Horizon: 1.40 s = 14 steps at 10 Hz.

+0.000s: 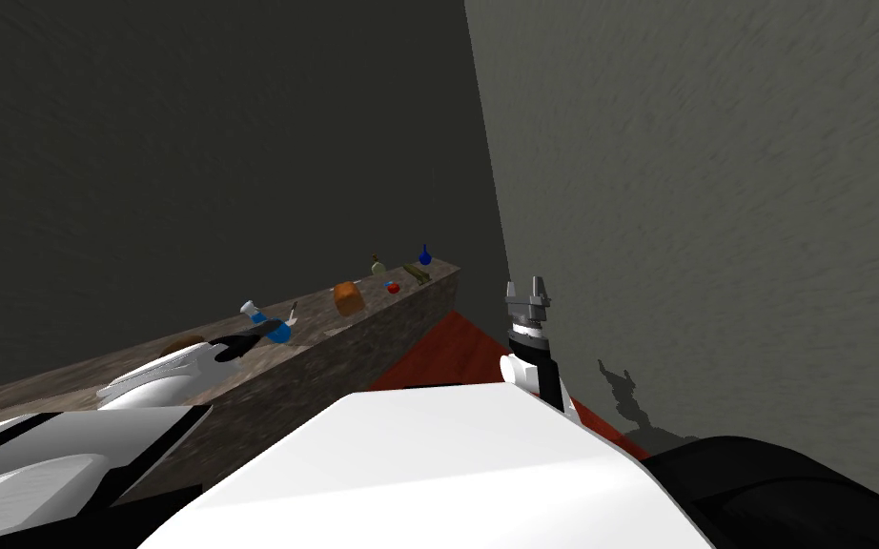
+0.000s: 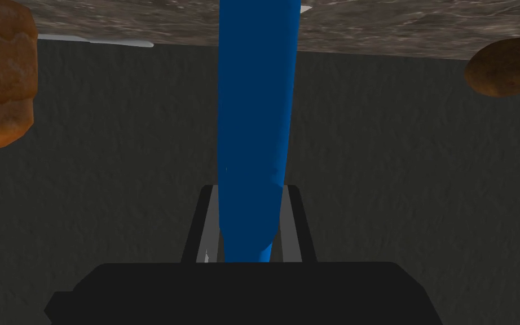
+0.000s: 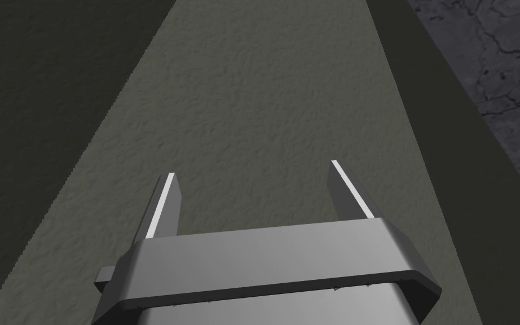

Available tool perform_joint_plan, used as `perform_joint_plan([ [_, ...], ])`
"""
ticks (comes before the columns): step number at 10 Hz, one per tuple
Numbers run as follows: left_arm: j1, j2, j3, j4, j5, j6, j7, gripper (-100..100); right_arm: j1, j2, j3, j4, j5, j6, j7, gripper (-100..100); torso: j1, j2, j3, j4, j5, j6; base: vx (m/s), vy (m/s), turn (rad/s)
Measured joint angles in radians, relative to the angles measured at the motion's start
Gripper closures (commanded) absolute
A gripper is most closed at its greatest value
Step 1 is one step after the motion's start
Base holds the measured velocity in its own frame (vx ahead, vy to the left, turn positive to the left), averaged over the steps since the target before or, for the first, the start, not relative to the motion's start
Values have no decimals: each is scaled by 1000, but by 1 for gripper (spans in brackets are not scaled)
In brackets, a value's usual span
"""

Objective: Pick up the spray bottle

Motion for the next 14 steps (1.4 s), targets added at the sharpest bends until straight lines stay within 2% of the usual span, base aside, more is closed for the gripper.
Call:
perform_joint_plan([
  [1, 0, 0, 0, 0, 0, 0, 0, 0, 0, 0, 0, 0, 0, 0, 0, 0, 0, 0, 0, 0, 0, 0, 0, 0, 0],
  [2, 0, 0, 0, 0, 0, 0, 0, 100, 0, 0, 0, 0, 0, 0, 0, 0, 0, 0, 0, 0, 0, 0, 103, 49, 230],
  [4, 52, -11, 30, -44, 10, 22, -21, 100, 0, 0, 0, 0, 0, 0, 0, 0, 6, -6, -4, -2, 2, -3, 98, 42, 103],
  [5, 76, -7, 24, -70, 12, 30, -18, 100, 0, 0, 0, 0, 0, 0, 0, 0, 7, -5, -4, -3, 4, -1, 3, 13, -20],
  [7, 70, -12, 34, -70, 8, 14, -31, 100, 0, 0, 0, 0, 0, 0, 0, 0, 6, -3, -3, -2, 4, 1, -13, -3, -14],
  [9, 88, -11, 25, -123, 12, 36, -17, 100, 0, 0, 0, 0, 0, 0, 0, 0, 5, -3, -3, -2, 4, 1, 45, 19, 122],
  [10, 131, -13, 32, -183, 25, 66, -13, 100, 0, 0, 0, 0, 0, 0, 0, 0, 9, -7, -5, -3, 5, -4, 124, 49, 194],
  [11, 153, -22, 50, -197, 23, 72, -28, 100, 0, 0, 0, 0, 0, 0, 0, 0, 10, -9, -6, -4, 6, -2, 66, 29, 20],
  [12, 176, -21, 53, -222, 24, 74, -34, 100, 0, 0, 0, 0, 0, 0, 0, 0, 11, -9, -7, -4, 7, 1, 15, 11, -36],
  [13, 191, -15, 46, -257, 28, 80, -28, 100, 0, 0, 0, 0, 0, 0, 0, 0, 10, -8, -6, -4, 7, 3, -7, 1, -18],
  [14, 188, -19, 46, -278, 27, 82, -28, 100, 0, 0, 0, 0, 0, 0, 0, 0, 8, -7, -6, -4, 6, 3, 79, 28, 213],
])
